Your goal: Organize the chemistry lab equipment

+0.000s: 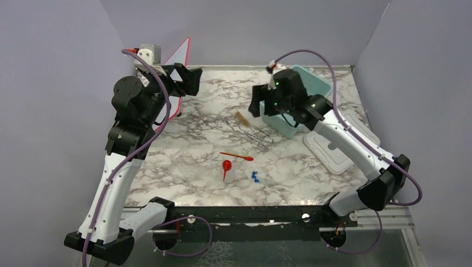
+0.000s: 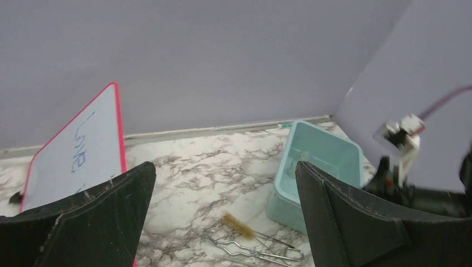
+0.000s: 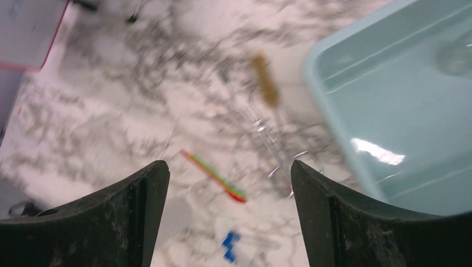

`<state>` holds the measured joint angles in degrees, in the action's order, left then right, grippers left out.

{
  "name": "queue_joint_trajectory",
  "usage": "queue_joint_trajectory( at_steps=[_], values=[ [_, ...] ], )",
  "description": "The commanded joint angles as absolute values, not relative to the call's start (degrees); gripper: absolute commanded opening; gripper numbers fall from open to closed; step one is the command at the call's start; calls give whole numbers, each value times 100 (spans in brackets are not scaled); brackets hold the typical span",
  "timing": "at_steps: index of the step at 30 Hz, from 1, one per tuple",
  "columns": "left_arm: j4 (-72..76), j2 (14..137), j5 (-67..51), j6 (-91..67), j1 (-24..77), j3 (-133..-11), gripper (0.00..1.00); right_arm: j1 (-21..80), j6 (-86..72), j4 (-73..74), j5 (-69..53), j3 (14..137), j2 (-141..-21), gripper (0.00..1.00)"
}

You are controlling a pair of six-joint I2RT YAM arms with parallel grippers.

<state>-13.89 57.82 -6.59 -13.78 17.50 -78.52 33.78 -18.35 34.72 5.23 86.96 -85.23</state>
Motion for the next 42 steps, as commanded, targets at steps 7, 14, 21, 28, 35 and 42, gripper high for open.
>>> queue_joint_trajectory(
  at_steps=[7, 14, 21, 28, 35, 42],
  values=[
    [-2254, 5108, 1363, -2004, 1775, -7592, 99, 6098, -3465, 4800, 1332, 8502, -8822, 89],
    [-2470, 4698, 1529, -1987, 1794, -7308, 99, 6951, -4162, 4924, 1589, 8736, -9640, 91],
    [-2540, 4524, 1309, -2119, 1803, -7068, 99, 7211, -4899, 5788, 2314, 9373, -10554, 92],
    [-2608, 4492, 1267, -2183, 1806, -7092, 99, 7216, -4893, 5499, 2234, 9137, -10719, 84],
    [-2716, 4452, 1314, -2232, 1808, -7058, 99, 7216, -4484, 4964, 2206, 9137, -10933, 76],
    [-2797, 4389, 1333, -2297, 1802, -7041, 99, 7208, -4382, 4874, 2271, 9198, -11125, 62]
  ],
)
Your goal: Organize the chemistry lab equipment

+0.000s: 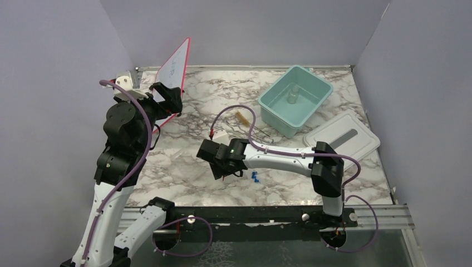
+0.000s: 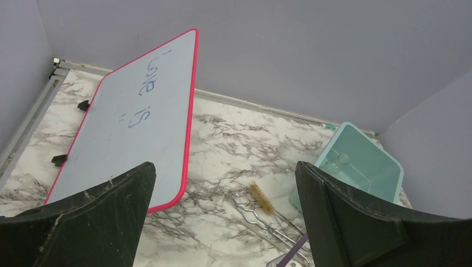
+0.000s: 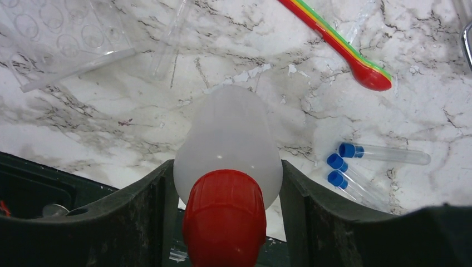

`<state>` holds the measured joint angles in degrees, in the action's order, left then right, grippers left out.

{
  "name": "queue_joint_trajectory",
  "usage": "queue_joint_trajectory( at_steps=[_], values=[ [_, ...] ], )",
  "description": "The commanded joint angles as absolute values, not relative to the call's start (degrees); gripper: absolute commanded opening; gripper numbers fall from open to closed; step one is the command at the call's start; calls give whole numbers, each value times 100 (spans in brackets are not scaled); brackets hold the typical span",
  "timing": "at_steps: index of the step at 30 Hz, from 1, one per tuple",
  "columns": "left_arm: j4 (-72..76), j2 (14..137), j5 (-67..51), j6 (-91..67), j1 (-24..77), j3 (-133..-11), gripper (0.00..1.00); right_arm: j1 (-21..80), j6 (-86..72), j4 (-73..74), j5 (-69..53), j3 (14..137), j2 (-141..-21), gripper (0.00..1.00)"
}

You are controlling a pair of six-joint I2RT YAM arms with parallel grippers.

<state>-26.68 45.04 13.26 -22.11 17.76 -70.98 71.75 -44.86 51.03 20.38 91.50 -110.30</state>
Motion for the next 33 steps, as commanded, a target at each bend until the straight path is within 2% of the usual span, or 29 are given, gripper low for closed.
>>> queue_joint_trajectory(
  at_steps=[1, 6, 12, 22, 33],
  values=[
    [-2814, 4371, 1336, -2295, 1803, -7034, 99, 7207, -4378, 4866, 2295, 9194, -11122, 60],
    [-2821, 4378, 1017, -2141, 1808, -7097, 99, 7199, -4109, 4764, 2344, 9251, -10896, 50],
    [-2826, 4504, 550, -1959, 1802, -7275, 99, 6926, -3480, 4774, 2220, 9615, -10207, 49],
    [-2705, 4894, -343, -1678, 1802, -7600, 99, 4889, -2363, 4582, 1953, 10049, -8785, 49],
    [-2002, 5680, -1256, -1868, 1803, -7907, 98, 2524, -1784, 4460, 1688, 10007, -8819, 50]
  ],
)
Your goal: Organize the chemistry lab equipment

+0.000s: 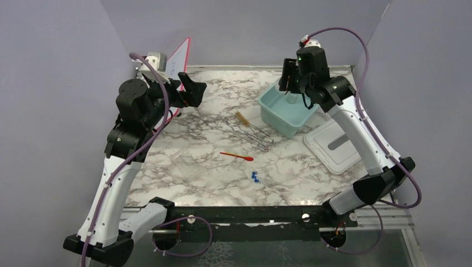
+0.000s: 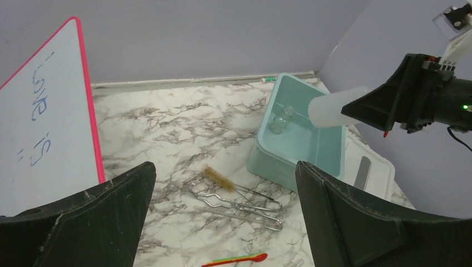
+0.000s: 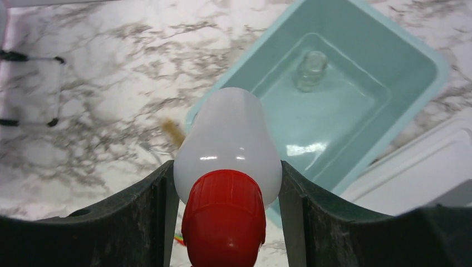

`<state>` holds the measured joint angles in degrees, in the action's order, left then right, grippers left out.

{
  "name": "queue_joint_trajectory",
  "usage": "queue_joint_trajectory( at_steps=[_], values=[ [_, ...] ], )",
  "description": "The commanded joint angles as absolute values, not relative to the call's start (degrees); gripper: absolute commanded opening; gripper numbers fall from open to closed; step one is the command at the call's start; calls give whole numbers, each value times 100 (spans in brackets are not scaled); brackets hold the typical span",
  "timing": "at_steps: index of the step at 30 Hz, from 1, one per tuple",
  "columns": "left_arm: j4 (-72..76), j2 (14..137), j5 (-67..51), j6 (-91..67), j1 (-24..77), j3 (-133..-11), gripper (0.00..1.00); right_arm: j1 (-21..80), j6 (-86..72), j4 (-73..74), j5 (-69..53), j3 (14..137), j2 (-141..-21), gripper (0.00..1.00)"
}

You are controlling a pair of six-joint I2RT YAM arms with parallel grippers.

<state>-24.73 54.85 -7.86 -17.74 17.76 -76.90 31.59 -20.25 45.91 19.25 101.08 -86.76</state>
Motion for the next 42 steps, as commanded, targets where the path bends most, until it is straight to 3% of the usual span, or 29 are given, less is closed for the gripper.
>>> queue_joint_trajectory(
  at_steps=[1, 11, 34, 42],
  values=[
    [-1944, 5745, -1302, -1917, 1802, -7917, 98, 2318, -1791, 4394, 1469, 9946, -8871, 50],
    [-1433, 6406, -1573, -2192, 1802, -7980, 96, 1875, -1760, 4164, 969, 9754, -9995, 50],
    [-1442, 7144, -1346, -1668, 1802, -8485, 96, 1725, -1454, 3454, 1375, 10312, -11946, 57],
    [-1488, 7221, -1276, -1506, 1802, -8552, 96, 1714, -1413, 3577, 1418, 10518, -12085, 75]
  ],
)
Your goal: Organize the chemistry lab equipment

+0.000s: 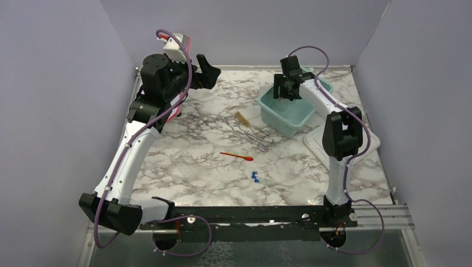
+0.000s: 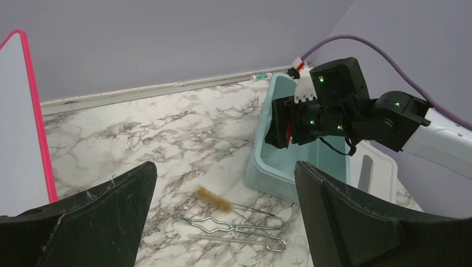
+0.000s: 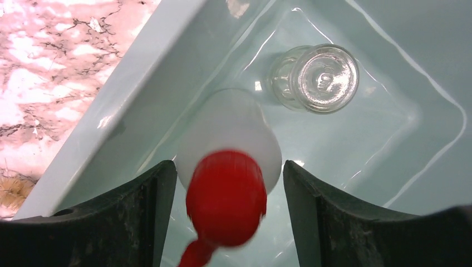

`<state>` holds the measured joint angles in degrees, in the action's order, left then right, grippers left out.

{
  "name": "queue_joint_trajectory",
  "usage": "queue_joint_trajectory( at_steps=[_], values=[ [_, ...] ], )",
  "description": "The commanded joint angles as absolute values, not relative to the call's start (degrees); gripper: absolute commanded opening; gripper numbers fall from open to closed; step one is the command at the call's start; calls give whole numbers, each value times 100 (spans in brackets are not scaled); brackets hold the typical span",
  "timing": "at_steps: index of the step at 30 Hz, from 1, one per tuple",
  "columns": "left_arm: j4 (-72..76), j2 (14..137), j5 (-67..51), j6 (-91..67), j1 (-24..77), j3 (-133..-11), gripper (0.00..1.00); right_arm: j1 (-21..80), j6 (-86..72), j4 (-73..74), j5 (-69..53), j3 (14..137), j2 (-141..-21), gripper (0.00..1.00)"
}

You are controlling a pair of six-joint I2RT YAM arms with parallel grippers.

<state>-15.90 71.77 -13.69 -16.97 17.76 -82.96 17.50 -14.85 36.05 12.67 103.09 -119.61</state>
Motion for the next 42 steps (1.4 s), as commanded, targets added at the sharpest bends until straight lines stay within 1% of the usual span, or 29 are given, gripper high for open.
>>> queue_joint_trajectory(
  at_steps=[1, 6, 13, 18, 21, 25, 28, 38, 40, 42],
  values=[
    [-1505, 7225, -1262, -1469, 1802, -8578, 96, 1714, -1414, 3596, 1377, 10536, -12052, 76],
    [-1546, 7252, -1193, -1362, 1803, -8651, 96, 1714, -1432, 3713, 1162, 10662, -11806, 78],
    [-1597, 7232, -1148, -1263, 1804, -8734, 97, 1714, -1416, 3961, 1049, 10947, -11348, 79],
    [-1634, 7125, -1104, -1253, 1806, -8697, 97, 1718, -1329, 3995, 925, 10909, -10888, 79],
    [-1631, 7040, -1101, -1298, 1804, -8647, 97, 1714, -1320, 3874, 554, 10764, -10545, 74],
    [-1635, 6901, -1120, -1360, 1802, -8584, 97, 1806, -1355, 3489, -332, 10298, -10000, 66],
    [-1634, 6795, -1111, -1408, 1802, -8537, 97, 2124, -1270, 3373, -554, 9960, -9737, 63],
    [-1617, 6488, -1141, -1502, 1802, -8282, 97, 3740, -712, 3280, -251, 8903, -9652, 63],
    [-1617, 6418, -1145, -1527, 1802, -8227, 97, 3929, -688, 3287, -192, 8728, -9758, 61],
    [-1626, 6356, -1150, -1552, 1802, -8182, 97, 4024, -667, 3289, -152, 8543, -9902, 55]
  ],
)
